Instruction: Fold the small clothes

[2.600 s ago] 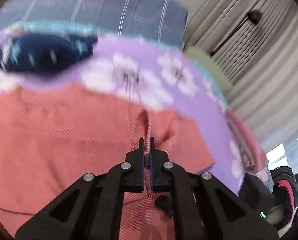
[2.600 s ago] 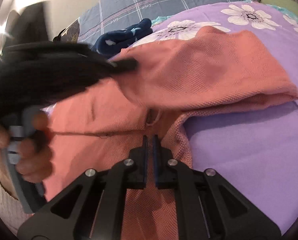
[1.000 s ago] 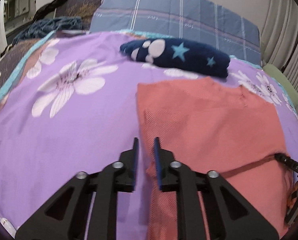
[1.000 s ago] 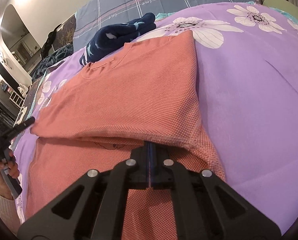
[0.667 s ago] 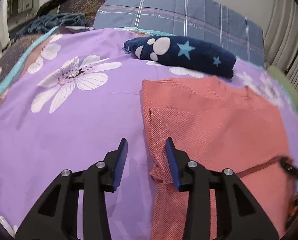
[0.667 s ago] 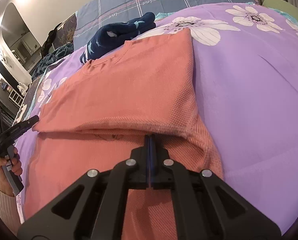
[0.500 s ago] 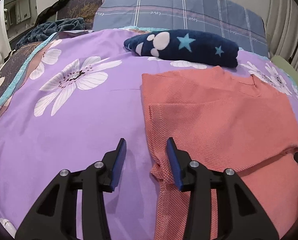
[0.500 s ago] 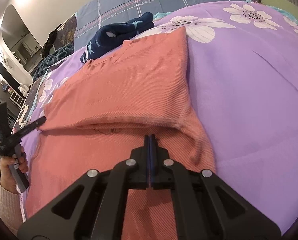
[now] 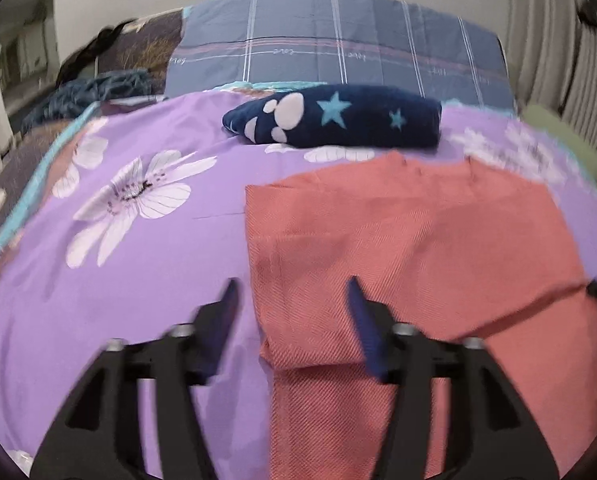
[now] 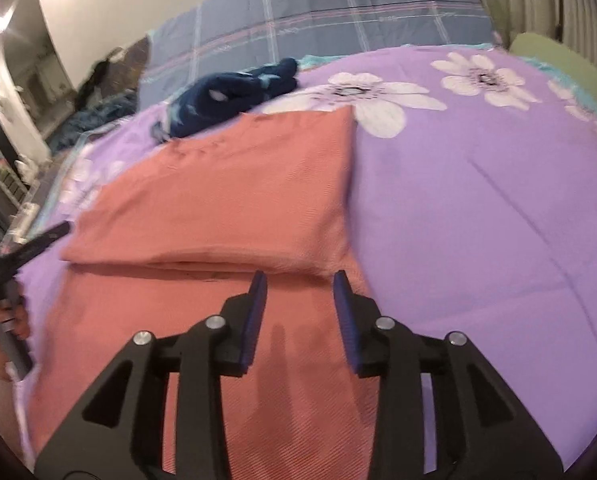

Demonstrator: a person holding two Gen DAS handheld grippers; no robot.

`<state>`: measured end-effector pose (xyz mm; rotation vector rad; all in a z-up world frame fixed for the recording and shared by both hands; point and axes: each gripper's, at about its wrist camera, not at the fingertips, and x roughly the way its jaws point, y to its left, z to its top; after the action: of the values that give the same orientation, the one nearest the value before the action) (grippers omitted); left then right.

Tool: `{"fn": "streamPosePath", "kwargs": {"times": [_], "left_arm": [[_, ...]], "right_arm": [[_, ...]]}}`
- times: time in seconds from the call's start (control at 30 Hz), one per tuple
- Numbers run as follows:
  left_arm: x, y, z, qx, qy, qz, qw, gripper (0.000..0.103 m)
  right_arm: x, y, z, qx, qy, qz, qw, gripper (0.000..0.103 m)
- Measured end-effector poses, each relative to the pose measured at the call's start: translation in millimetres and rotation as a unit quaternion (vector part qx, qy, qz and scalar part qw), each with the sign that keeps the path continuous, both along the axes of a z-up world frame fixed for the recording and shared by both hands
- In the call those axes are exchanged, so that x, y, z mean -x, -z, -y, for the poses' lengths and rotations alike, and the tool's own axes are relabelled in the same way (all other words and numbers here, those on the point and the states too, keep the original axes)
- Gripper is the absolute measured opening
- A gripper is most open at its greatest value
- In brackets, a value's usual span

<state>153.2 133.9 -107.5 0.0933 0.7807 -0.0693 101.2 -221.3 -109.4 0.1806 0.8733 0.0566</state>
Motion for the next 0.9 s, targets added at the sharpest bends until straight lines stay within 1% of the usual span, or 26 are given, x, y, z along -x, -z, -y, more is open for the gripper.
{"fn": "streamPosePath", "kwargs": {"times": [0.03,0.07,0.1,0.13,0.17,0.23,0.3,0.37,0.43,0.47,0.5,0.53,0.6,0.67,0.7,0.73,0.8,0.9], "left_arm": [[0,5,3,-0.024,0.001,-0.004,0.9997,0.075],[-1,15,7,-0.061,0.001,-0.015,0.9981,0.077],[-1,21,8,-0.077,0.001,-0.023,0.9968,0.077],[-1,28,6,-0.084,0.002,-0.025,0.9961,0.081],[2,27,1,-0.074,-0.003,-0.019,0.9971,0.085],[4,20,-9,-0.051,-0.014,-0.02,0.9984,0.085],[9,13,-16,-0.035,-0.024,-0.009,0.9991,0.085],[13,5,-17,-0.019,-0.018,0.002,0.9996,0.085],[16,-3,-17,-0.004,-0.018,0.017,0.9997,0.085],[15,-6,-15,0.003,-0.02,0.021,0.9996,0.085],[13,-8,-14,0.009,-0.02,0.023,0.9995,0.085],[10,-9,-11,0.017,-0.018,0.023,0.9994,0.085],[5,-4,-4,0.014,-0.015,0.015,0.9997,0.085],[1,7,3,-0.005,-0.013,0.0,0.9999,0.085],[1,11,6,-0.011,-0.01,-0.009,0.9999,0.085],[4,14,7,-0.013,-0.006,-0.015,0.9998,0.085],[16,15,8,-0.012,0.009,-0.017,0.9997,0.085],[37,13,1,-0.012,0.026,-0.013,0.9995,0.085]], "right_arm": [[-4,7,1,0.023,0.012,-0.017,1.0,0.025],[-7,12,3,0.038,0.018,-0.028,0.999,0.009],[-8,16,7,0.045,0.024,-0.032,0.998,0.0],[-8,18,14,0.024,0.029,-0.034,0.999,0.0],[-8,19,20,0.004,0.036,-0.035,0.999,0.0],[-7,18,29,-0.029,0.052,-0.043,0.997,0.0],[-5,14,32,-0.046,0.063,-0.046,0.996,0.0],[-1,7,33,-0.056,0.068,-0.043,0.995,0.0],[-1,-3,29,-0.055,0.067,-0.032,0.996,0.004],[-3,-8,26,-0.051,0.067,-0.026,0.996,0.009],[-5,-14,24,-0.047,0.065,-0.019,0.997,0.013],[-8,-21,20,-0.045,0.06,-0.012,0.997,0.014],[-13,-27,15,-0.045,0.052,-0.002,0.998,0.019],[-18,-29,6,-0.039,0.038,0.006,0.998,0.022],[-19,-26,2,-0.032,0.033,0.001,0.999,0.023],[-19,-20,0,-0.029,0.027,-0.012,0.999,0.023],[-13,-10,0,-0.037,0.019,-0.03,0.999,0.023],[10,0,11,-0.039,0.031,-0.031,0.998,0.023]]}}
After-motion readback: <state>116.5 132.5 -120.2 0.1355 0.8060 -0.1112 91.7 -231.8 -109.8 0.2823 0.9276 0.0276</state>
